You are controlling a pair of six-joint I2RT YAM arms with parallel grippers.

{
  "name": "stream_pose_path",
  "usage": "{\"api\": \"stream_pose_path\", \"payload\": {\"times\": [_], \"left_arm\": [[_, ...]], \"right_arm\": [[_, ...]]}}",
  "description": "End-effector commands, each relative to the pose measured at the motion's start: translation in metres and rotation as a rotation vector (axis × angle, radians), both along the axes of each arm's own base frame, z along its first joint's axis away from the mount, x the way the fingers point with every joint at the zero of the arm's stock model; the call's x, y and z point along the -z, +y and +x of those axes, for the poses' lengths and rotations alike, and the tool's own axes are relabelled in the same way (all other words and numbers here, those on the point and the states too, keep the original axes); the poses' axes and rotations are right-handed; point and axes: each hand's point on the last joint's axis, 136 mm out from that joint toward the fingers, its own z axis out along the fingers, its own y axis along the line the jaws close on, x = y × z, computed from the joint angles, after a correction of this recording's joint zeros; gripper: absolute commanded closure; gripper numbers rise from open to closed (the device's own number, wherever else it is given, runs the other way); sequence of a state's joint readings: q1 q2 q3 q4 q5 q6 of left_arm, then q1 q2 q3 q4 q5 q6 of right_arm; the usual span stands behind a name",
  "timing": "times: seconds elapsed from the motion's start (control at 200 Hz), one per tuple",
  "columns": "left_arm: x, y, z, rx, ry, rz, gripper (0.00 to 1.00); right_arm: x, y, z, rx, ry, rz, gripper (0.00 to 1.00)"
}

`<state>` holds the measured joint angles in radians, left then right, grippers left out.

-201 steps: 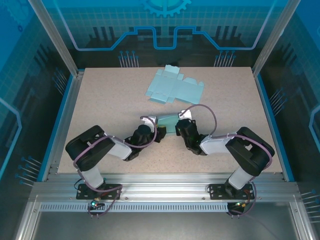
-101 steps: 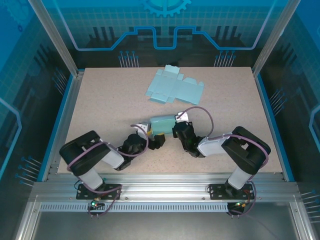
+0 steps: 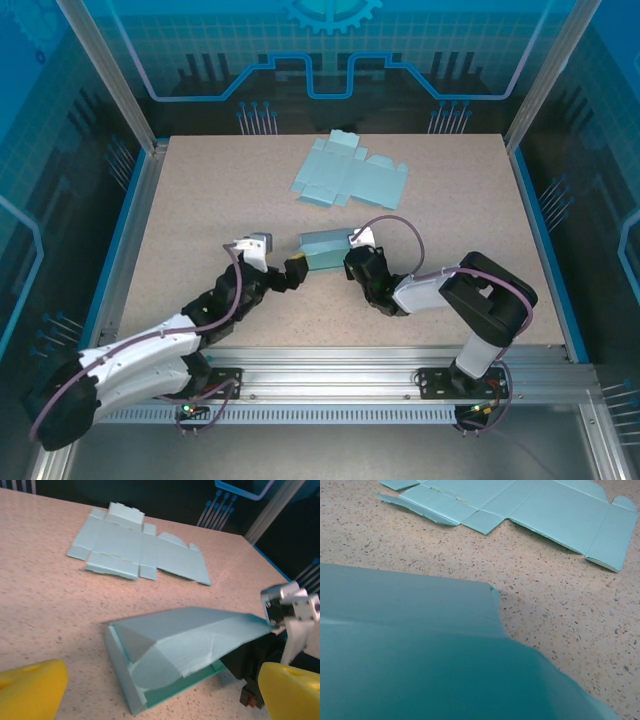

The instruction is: Fold the paper box

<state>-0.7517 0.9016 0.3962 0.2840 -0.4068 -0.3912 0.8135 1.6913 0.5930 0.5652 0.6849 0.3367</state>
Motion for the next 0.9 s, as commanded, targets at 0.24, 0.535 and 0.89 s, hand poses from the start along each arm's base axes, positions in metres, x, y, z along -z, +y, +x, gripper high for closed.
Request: {"api": "stream_pose_path", "payload": {"times": [0.24, 0.535, 0.89], "left_arm": [[-0.036, -0.032, 0.051, 0.079, 0.257, 0.201, 0.05], [0.011, -0.101, 0.08, 0.262, 0.44, -0.008, 0.42], [0.085, -0.113, 0.081, 0.268, 0.617, -0.039, 0.6]], "right_arm": [[0.023, -0.004, -0.021, -0.039, 0.089, -0.147, 1.0], [0.019, -0.001, -0.022, -0.047, 0.088, -0.158, 1.0], [0.014, 0.004, -0.029, -0.068, 0.103, -0.181, 0.76]]}}
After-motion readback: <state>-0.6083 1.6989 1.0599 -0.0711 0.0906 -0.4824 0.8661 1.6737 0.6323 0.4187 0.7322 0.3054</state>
